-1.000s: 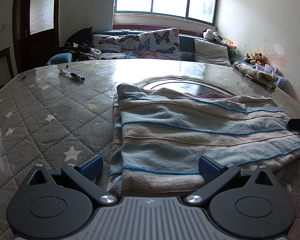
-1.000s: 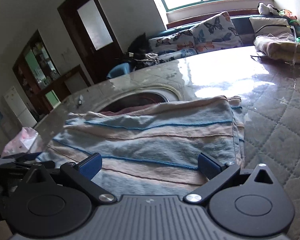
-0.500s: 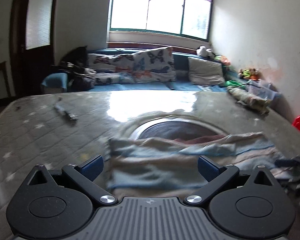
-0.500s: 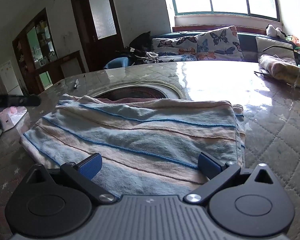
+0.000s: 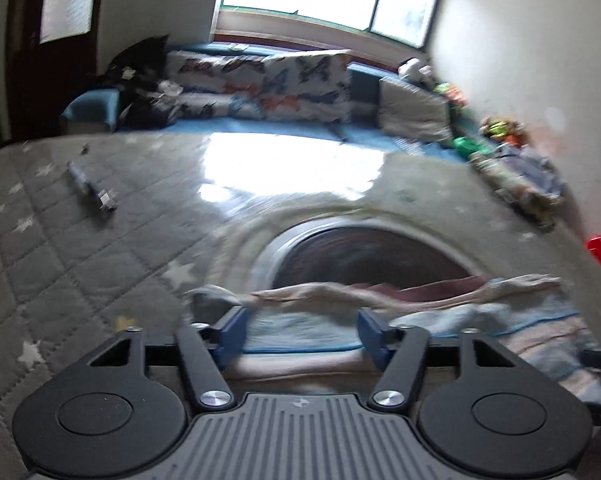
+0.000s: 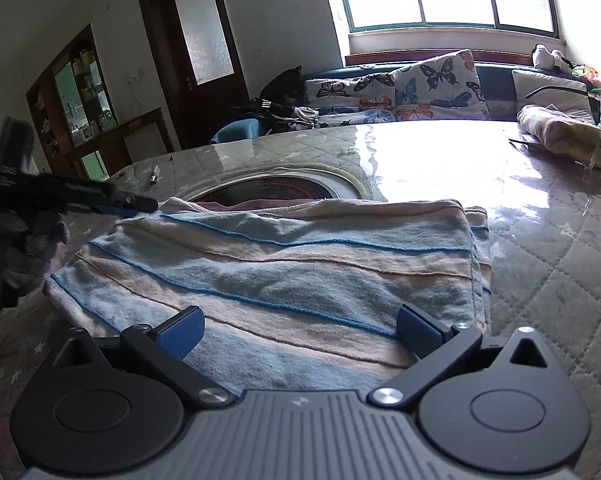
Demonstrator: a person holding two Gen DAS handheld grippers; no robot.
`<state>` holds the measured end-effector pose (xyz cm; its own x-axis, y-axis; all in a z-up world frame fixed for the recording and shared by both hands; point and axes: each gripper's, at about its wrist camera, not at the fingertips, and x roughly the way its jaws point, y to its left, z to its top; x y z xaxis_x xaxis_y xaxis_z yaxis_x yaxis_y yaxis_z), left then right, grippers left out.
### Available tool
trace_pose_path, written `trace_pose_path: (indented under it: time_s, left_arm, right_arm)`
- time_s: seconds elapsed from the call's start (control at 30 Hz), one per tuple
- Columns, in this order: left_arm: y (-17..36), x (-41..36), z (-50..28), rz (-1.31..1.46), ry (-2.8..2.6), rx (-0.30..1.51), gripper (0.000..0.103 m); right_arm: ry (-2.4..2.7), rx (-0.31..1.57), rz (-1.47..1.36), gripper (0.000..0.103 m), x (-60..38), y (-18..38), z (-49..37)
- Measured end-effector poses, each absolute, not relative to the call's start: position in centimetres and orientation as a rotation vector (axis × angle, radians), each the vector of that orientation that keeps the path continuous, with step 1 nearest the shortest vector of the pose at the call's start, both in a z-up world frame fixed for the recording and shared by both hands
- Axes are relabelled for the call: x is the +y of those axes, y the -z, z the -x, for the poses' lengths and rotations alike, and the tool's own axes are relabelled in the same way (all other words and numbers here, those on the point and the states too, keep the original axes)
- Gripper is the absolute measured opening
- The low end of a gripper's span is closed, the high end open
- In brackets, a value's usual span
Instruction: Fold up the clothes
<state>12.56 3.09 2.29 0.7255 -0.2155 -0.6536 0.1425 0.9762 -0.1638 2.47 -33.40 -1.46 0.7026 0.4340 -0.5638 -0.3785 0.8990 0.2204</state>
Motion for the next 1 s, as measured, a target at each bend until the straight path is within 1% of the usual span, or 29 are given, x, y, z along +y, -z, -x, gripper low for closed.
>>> trace_pose_path:
  time_s: [0.1, 0.3, 0.5, 0.67, 0.8, 0.97, 1.0]
  left_arm:
    - [-1.7, 3.9, -12.9, 0.093, 0.162, 0.727, 0.039]
    - [-2.5, 2.8, -12.8, 0.048, 0.121, 0.709, 0.035]
    - [-3.8, -0.1, -11.6, -0.015, 0.216, 0.674, 0.036]
    - [-2.5, -2.0, -13.7, -0.073, 0.203, 0.721, 0.037]
    - [-1.5, -1.7, -14.9, -0.075, 0.16, 0.725, 0.037]
    - [-2.1, -1.5, -14.5, -0.063, 0.117, 0.711, 0.037]
    - [-2.5, -1.6, -14.2, -0.055, 0.123, 0.705, 0.036]
  right_arm:
    - [-0.455, 0.649, -0.097, 0.103, -33.6, 1.5, -2.4]
    - [-0.456, 0.648, -0.1, 0.103, -33.7, 1.7, -2.3]
    - [-0.456, 0.648, -0.1, 0.103, -33.6, 1.6, -2.3]
    - [-0.456, 0.648, -0.098, 0.103, -33.6, 1.6, -2.3]
    - [-0.458, 0.647, -0.105, 0.103, -33.7, 1.6, -2.4]
    - [-0.461, 0.646, -0.114, 0.103, -33.9, 1.6, -2.3]
    - [-0.461, 0.646, -0.113, 0.103, -33.8, 1.6, -2.3]
